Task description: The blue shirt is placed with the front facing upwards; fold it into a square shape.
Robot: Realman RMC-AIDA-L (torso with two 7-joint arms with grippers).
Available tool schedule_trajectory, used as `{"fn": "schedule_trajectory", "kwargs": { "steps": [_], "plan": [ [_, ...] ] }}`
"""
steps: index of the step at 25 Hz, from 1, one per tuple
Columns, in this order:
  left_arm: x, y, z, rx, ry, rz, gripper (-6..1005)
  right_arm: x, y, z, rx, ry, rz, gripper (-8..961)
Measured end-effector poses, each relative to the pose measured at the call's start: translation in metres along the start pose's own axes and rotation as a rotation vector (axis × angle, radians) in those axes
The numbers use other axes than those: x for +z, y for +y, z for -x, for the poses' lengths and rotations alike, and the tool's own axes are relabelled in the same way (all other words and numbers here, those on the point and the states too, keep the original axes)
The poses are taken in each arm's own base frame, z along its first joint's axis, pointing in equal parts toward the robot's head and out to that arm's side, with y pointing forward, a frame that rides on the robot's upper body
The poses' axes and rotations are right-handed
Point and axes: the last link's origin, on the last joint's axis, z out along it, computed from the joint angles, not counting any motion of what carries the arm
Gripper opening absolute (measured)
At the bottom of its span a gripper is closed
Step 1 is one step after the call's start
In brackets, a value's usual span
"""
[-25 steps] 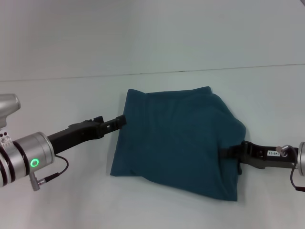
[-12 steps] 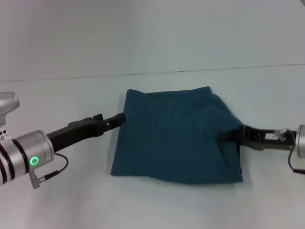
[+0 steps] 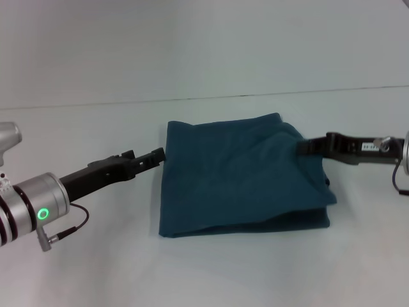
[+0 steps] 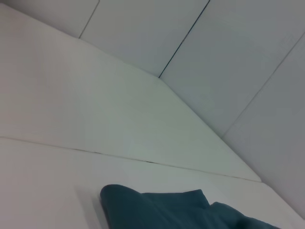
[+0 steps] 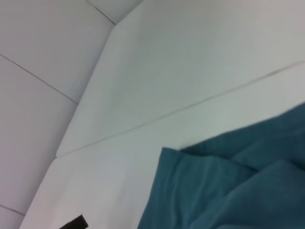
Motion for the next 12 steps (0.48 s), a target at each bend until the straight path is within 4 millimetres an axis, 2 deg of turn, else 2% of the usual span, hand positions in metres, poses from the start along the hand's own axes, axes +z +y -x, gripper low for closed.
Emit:
{"fn": "schedule_trajectory", "kwargs": {
  "steps": [12],
  "plan": [
    [-0.002, -0.002, -0.003, -0.010, 0.020, -0.009, 908, 0.007, 0.021, 0.036, -0.089, -0.009, 0.017, 29]
  ]
}}
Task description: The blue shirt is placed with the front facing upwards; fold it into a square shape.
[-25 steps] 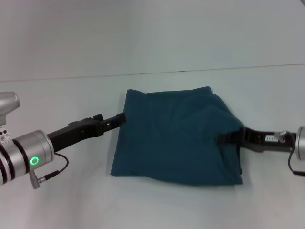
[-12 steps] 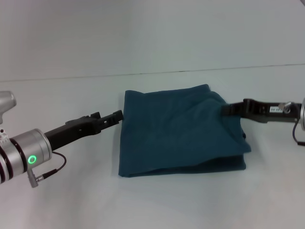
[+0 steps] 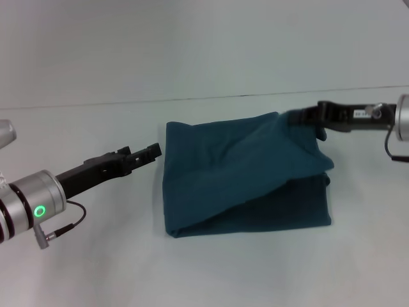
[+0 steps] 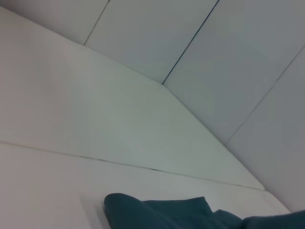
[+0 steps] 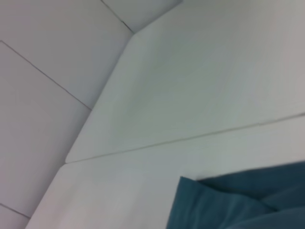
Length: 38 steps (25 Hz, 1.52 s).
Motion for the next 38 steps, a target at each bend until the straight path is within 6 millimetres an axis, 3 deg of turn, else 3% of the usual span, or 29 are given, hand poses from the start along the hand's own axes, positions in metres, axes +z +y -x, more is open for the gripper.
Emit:
{"fn": "schedule_trajectory", "kwargs": {
  "steps": [11, 15, 29, 38],
  "plan": [
    [-0.002, -0.003, -0.002, -0.013, 0.011, -0.009, 908, 0.003, 0.025, 0.043, -0.118, -0.005, 0.012, 27],
    [-0.003, -0.004, -0.002, -0.016, 0.012, -0.011, 908, 0.001, 0.025, 0.048, -0.148, 0.007, -0.002, 28],
    [-0.003, -0.004, -0.001, -0.028, 0.016, -0.012, 907, -0.003, 0.001, 0.030, -0.156, 0.067, -0.112, 28],
    [-0.003, -0.004, -0.001, -0.032, 0.017, -0.012, 906, 0.000, -0.007, 0.005, -0.108, 0.095, -0.102, 27]
  ]
}}
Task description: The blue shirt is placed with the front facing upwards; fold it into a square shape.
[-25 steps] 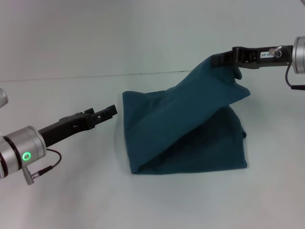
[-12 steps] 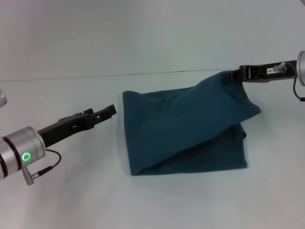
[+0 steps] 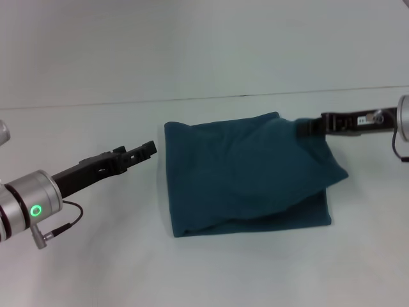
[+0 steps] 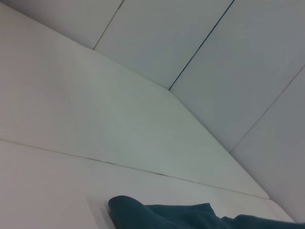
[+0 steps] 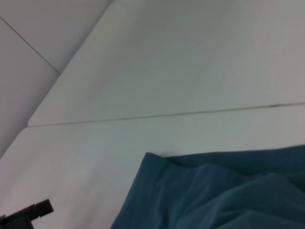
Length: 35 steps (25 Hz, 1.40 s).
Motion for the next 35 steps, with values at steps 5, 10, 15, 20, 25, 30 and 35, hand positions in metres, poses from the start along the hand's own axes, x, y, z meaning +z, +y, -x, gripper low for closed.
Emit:
{"fn": "schedule_trajectory", "kwargs": {
  "steps": [5, 10, 15, 20, 25, 30, 35],
  "plan": [
    [0.000, 0.000, 0.000, 0.000, 0.000, 0.001, 906, 0.002, -0.003, -0.013, 0.023, 0.013, 0.000, 27],
    [0.001, 0.001, 0.001, -0.002, 0.000, 0.003, 906, 0.001, -0.010, -0.025, 0.048, 0.018, -0.012, 28],
    [0.001, 0.001, 0.001, -0.002, -0.001, 0.005, 906, 0.002, -0.020, -0.037, 0.083, 0.002, -0.052, 29],
    [0.002, 0.002, 0.001, -0.002, -0.003, 0.009, 905, 0.004, -0.027, -0.046, 0.091, 0.001, -0.076, 106],
    [0.004, 0.004, -0.001, 0.006, -0.003, 0.017, 905, -0.002, -0.037, -0.043, 0.116, -0.032, -0.120, 194],
    [0.003, 0.004, -0.002, 0.008, -0.002, 0.016, 905, -0.018, -0.049, -0.033, 0.144, -0.079, -0.154, 286],
    [0.003, 0.003, -0.001, 0.001, -0.025, 0.014, 905, -0.032, -0.051, -0.023, 0.153, -0.109, -0.140, 467]
  ]
}}
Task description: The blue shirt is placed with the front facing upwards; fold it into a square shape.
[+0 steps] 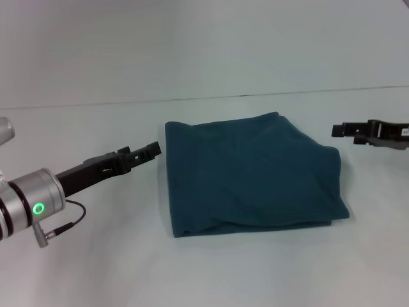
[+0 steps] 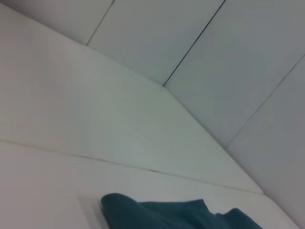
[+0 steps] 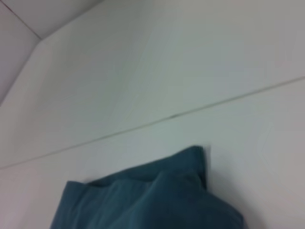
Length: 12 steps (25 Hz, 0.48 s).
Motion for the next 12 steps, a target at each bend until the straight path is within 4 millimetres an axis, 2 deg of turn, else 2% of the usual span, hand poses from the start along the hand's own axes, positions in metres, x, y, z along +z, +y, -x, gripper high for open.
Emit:
{"fn": "schedule_trajectory", "kwargs": {
  "steps": [2, 5, 12],
  "plan": [
    [-0.001, -0.001, 0.000, -0.010, -0.024, -0.001, 905, -0.004, 0.002, 0.004, -0.011, -0.003, 0.013, 563],
    [-0.003, 0.001, 0.003, -0.020, -0.082, 0.014, 904, -0.010, 0.008, 0.009, -0.040, 0.001, 0.043, 756],
    [0.000, 0.007, 0.016, -0.012, -0.262, 0.025, 904, -0.020, 0.012, 0.014, -0.061, -0.012, 0.084, 766]
  ]
}}
